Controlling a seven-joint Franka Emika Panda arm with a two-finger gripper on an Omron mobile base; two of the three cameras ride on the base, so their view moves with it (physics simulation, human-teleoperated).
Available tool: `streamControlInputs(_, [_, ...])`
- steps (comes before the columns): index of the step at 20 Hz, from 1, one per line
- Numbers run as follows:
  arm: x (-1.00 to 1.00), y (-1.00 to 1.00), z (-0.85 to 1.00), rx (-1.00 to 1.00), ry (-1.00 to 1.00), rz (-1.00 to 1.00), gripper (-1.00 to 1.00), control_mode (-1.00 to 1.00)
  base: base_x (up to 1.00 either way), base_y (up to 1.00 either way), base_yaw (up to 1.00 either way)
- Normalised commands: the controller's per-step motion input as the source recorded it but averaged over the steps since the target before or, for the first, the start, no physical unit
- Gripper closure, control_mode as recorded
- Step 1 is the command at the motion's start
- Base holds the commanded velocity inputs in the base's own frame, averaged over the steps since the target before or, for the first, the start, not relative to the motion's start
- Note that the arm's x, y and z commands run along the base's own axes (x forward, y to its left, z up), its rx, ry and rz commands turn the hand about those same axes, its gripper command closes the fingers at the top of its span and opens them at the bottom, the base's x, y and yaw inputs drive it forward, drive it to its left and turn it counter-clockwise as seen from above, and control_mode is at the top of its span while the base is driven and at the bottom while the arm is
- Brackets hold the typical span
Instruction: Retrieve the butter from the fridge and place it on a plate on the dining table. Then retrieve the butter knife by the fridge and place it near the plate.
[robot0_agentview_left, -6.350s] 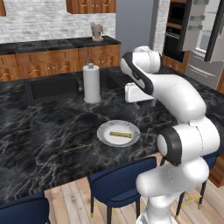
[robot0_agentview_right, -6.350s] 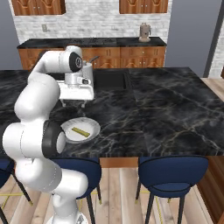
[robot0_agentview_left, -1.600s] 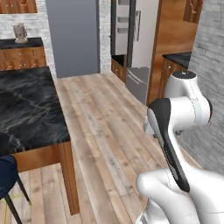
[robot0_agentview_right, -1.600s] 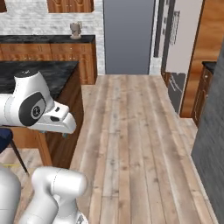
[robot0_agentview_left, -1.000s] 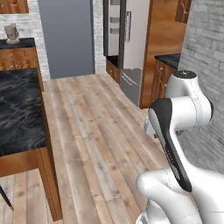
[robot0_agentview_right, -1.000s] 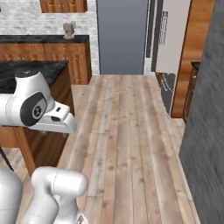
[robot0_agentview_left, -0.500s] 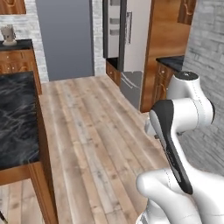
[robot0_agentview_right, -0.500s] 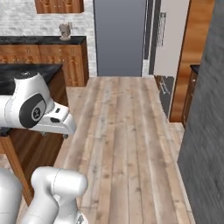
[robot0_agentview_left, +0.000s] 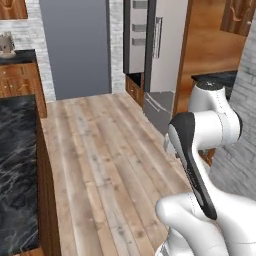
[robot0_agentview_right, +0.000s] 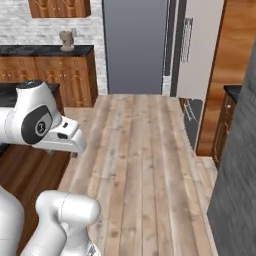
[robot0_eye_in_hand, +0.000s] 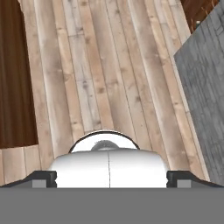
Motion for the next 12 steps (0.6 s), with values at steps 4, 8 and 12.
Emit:
streamControlInputs(4, [0.0,0.0,0.0,0.0,0.0,0.0,-1.0,1.0,0.55,-0.57,0.03])
streamControlInputs(8, [0.0,0.0,0.0,0.0,0.0,0.0,-1.0,1.0,0.49,-0.25,-0.09])
streamControlInputs(12, [0.0,0.0,0.0,0.0,0.0,0.0,-1.0,1.0,0.92,0.0,-0.12])
